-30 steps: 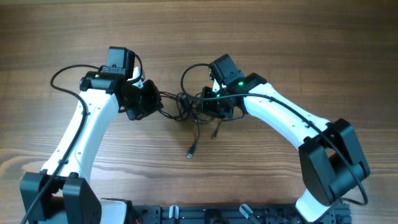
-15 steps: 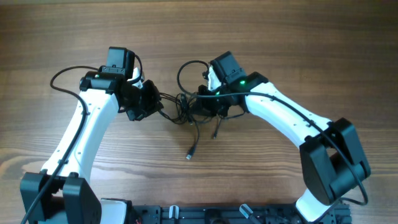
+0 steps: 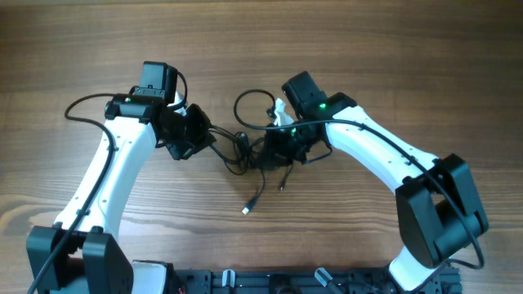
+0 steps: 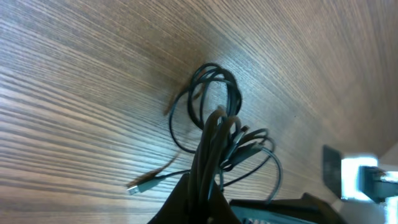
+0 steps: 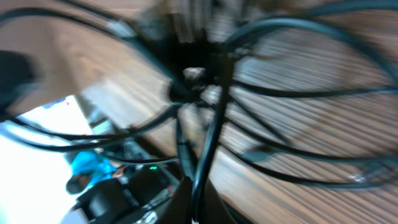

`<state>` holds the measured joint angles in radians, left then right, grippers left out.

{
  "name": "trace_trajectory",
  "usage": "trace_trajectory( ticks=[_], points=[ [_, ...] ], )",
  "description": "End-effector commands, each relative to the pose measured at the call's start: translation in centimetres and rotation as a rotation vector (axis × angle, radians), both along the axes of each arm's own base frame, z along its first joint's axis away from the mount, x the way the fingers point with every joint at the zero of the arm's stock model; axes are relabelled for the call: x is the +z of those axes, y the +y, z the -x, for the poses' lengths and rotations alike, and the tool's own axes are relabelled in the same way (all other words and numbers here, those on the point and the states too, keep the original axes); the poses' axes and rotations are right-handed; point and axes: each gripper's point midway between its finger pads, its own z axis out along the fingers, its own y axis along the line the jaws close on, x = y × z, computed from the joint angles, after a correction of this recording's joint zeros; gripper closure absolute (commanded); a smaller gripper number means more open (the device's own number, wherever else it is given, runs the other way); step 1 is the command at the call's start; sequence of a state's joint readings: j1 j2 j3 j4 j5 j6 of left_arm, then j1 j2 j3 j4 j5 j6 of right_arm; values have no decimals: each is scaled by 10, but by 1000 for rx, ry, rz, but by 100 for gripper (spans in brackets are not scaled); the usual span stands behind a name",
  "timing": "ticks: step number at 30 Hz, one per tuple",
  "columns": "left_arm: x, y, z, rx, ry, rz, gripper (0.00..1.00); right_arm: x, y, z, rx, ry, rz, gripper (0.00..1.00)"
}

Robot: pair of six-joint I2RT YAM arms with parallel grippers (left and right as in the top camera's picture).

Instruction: Untangle cables

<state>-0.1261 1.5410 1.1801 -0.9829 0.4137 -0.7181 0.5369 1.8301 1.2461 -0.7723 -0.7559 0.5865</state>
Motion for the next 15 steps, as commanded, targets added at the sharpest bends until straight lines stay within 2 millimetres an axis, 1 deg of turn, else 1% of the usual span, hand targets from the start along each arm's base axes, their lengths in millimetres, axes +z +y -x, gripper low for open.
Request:
trace_trajectory(
  ticks=[1,5,7,9,10,12,14,15],
  points=[
    [-1,0,-1,54,26,14,93,-19,-21,-3,4,-54,159,95],
    [-1,0,0,53,26,18,93,-23,-26,-6,-3,-72,195,95],
    [-1,-1,0,51,27,25,94,-22,-26,-6,-5,-68,191,95],
    [0,-1,0,52,27,25,94,-18,-20,-2,5,-50,150,96],
    [-1,-1,0,66,34,27,93,-13,-14,0,14,-36,106,95],
    [0,-1,0,87,44,31,93,-10,-10,1,21,-33,81,96],
    [0,-2,0,107,54,35,92,-15,-15,-1,17,-51,119,95],
    [0,-2,0,109,56,36,92,-20,-22,-3,9,-63,164,96]
  ],
)
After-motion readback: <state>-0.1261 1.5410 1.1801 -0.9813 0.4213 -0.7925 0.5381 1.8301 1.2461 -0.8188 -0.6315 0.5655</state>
